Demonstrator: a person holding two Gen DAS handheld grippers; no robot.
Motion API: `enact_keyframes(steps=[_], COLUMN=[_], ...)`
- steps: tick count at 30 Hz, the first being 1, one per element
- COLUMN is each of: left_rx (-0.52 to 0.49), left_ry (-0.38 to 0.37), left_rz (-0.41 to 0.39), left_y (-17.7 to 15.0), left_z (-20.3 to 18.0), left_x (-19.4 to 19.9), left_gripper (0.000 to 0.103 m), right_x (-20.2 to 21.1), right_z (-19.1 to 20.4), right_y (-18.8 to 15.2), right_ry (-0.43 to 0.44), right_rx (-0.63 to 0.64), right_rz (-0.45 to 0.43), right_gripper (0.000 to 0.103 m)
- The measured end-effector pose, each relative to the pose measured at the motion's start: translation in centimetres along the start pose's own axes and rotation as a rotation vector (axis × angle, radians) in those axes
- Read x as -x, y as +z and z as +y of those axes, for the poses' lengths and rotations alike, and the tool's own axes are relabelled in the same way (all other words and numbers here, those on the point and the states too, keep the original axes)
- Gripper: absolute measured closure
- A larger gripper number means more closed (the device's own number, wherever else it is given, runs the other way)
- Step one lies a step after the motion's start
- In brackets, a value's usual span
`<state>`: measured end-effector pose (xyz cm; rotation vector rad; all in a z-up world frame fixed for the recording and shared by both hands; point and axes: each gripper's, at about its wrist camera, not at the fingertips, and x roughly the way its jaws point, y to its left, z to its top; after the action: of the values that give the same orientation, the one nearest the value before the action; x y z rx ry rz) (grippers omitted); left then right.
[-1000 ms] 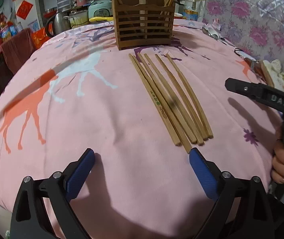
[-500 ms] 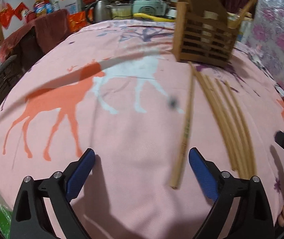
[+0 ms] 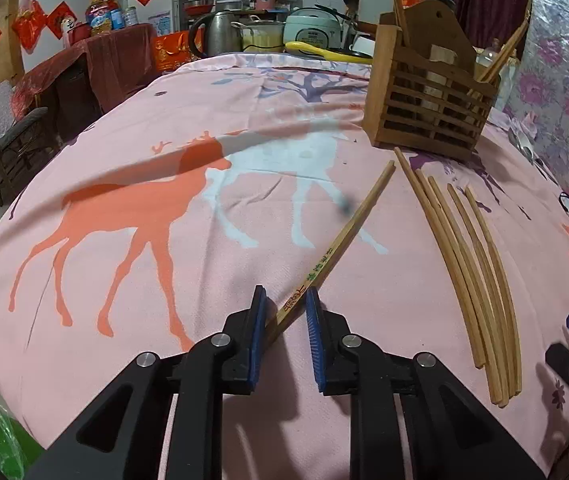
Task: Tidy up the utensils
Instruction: 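Position the left tool around one chopstick while the right tool aligns over another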
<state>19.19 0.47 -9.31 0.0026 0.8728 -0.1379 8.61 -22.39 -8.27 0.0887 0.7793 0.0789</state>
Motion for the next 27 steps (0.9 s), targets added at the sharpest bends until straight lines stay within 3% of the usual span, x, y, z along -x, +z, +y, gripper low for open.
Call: enact_keyframes(steps=[3,12,15,18,20,22,27], left_rx=[-0.014,-0.025,-0.027,-0.026,-0.026,-0.029,-0.039], left_ry=[0.017,0.010,0.009,0.008,0.007,0.005,0.012], left_rz=[-0.019,-0.041,-0.041,-0.040,-0.038,-0.036,-0.031], left_y=[-0.3,-1.0,-1.1,-1.1,-1.1,-1.2,-1.5], left_z=[-0.4,-0.7,-0.8,-0.8,-0.9,-1.0,-1.3], left_x=[0.1,0.4,0.4,0.5,0.5,0.5,0.7], left_gripper=[0.081,0.065,0.063,0.061,0.056,0.049,0.042], right_x=[0.2,-0.2,-0.9,-0.7,-0.9,-0.6,0.1], right_z=[0.8,2.4,3.1,1.5,-1.2,-3.3,-2.6], right_y=[-0.1,-0.9,-1.3,-1.1,-0.7,-0.4,-0.3], right_ry=[0.027,0.089,0.055,-0.065,-0.128,-0.114,-0.054], right_rx=[0.032,0.111,0.161,0.123,0.030,-0.056,-0.053], right_rz=[-0.002,0.059,0.091,0.047,0.048,0.050,0.022], right_gripper=[0.033,0.034,0.035,0.040,0.044,0.054,0.054])
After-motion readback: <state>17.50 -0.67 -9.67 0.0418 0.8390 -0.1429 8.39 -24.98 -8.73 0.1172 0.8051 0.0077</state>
